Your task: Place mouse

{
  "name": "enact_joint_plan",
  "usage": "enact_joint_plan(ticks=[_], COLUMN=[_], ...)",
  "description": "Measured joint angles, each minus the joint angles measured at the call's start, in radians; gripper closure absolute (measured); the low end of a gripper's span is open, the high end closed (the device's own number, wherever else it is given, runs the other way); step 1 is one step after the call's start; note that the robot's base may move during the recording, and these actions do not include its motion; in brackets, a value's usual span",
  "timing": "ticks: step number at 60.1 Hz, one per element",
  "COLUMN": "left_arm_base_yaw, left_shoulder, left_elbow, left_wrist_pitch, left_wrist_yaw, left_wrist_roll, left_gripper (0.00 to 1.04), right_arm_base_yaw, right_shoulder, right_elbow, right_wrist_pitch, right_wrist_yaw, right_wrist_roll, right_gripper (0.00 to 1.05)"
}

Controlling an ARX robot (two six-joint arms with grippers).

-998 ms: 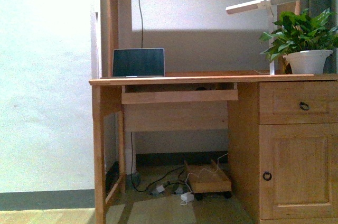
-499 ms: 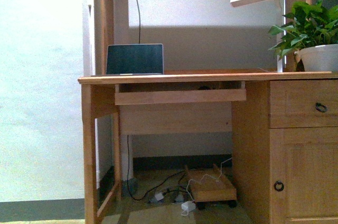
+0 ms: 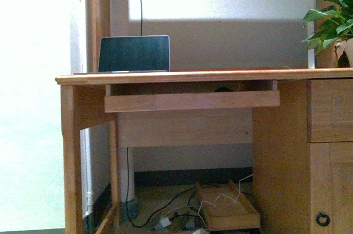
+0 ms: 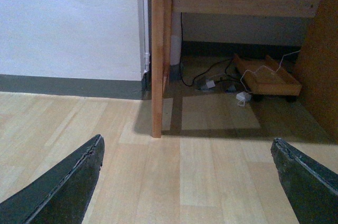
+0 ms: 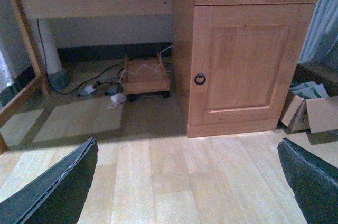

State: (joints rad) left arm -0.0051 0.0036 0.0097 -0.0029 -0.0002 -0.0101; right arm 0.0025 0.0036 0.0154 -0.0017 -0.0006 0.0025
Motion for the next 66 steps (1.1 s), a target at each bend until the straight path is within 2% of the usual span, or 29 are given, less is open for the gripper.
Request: enact_joint_plan(ticks=[66], left_arm_base_yaw=[0.0], left_shoulder=[-0.002], left_elbow=[0.0], left_wrist_pitch=[0.0], left_wrist_yaw=[0.0], left_wrist_roll=[0.0], left_gripper=[0.07], right_arm_base_yaw=[0.0], right_shoulder=[0.0], right_elbow=[0.0], right_wrist_pitch=[0.0], right_wrist_yaw=[0.0], right_wrist_roll=[0.0], right_gripper=[0.0])
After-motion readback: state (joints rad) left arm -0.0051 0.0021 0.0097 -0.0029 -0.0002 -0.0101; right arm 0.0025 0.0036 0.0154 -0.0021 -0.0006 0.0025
